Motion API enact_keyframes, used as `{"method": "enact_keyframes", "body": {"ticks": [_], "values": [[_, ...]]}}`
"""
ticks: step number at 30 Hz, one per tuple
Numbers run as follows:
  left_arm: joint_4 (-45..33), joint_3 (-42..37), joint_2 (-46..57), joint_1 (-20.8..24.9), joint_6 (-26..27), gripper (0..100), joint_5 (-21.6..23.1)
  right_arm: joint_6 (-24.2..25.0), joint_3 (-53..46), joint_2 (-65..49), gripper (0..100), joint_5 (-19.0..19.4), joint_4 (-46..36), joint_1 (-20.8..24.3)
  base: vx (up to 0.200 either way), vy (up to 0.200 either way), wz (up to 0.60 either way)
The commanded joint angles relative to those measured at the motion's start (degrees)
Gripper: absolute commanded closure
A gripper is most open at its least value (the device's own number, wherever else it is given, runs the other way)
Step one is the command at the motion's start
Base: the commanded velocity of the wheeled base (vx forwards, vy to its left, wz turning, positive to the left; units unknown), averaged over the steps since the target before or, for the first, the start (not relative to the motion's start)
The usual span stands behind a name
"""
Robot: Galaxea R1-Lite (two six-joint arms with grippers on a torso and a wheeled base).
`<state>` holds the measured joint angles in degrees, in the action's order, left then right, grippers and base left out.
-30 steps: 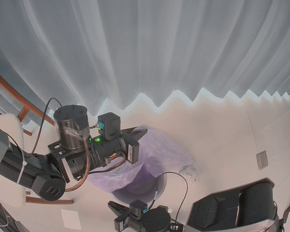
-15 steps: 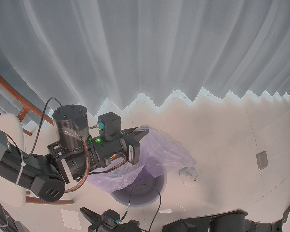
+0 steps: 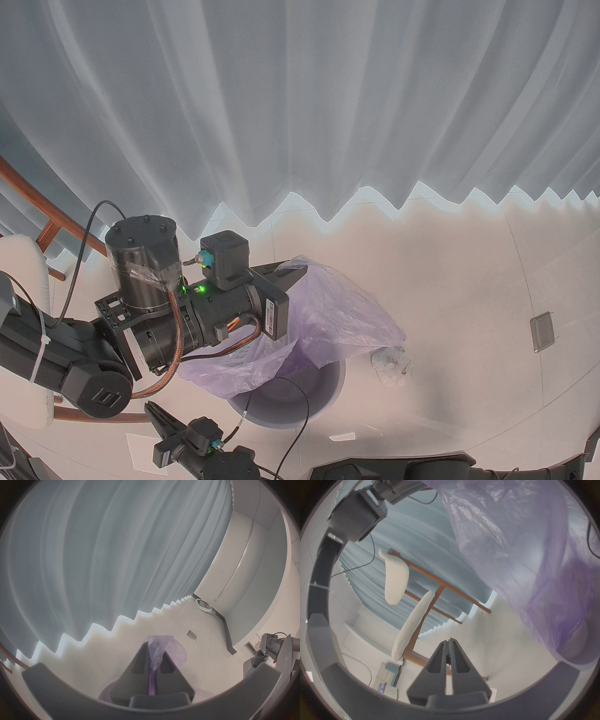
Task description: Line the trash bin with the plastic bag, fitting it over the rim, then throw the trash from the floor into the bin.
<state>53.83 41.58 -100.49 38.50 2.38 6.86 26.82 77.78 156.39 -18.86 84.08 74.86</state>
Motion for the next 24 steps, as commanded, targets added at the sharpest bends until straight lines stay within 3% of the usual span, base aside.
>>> {"method": "enact_keyframes", "body": {"ticks": [1,9,15,24], "values": [[0.22,-0.01,-0.15,0.00,0.00,100,-0.01,-0.10,8.62,2.86,100,-3.20,-2.60,-1.12,0.000,0.000,0.00],[0.22,-0.10,-0.24,0.00,0.00,100,-0.01,-0.01,9.50,2.95,100,-7.68,-3.31,-1.39,0.000,0.000,0.00],[0.31,-0.01,-0.50,0.00,0.00,100,0.08,-0.10,9.59,2.25,100,-13.13,-6.47,-1.83,0.000,0.000,0.00],[0.66,-0.01,-0.68,0.00,0.00,100,0.08,-0.19,9.68,1.55,100,-16.21,-9.20,-2.35,0.000,0.000,0.00]]}}
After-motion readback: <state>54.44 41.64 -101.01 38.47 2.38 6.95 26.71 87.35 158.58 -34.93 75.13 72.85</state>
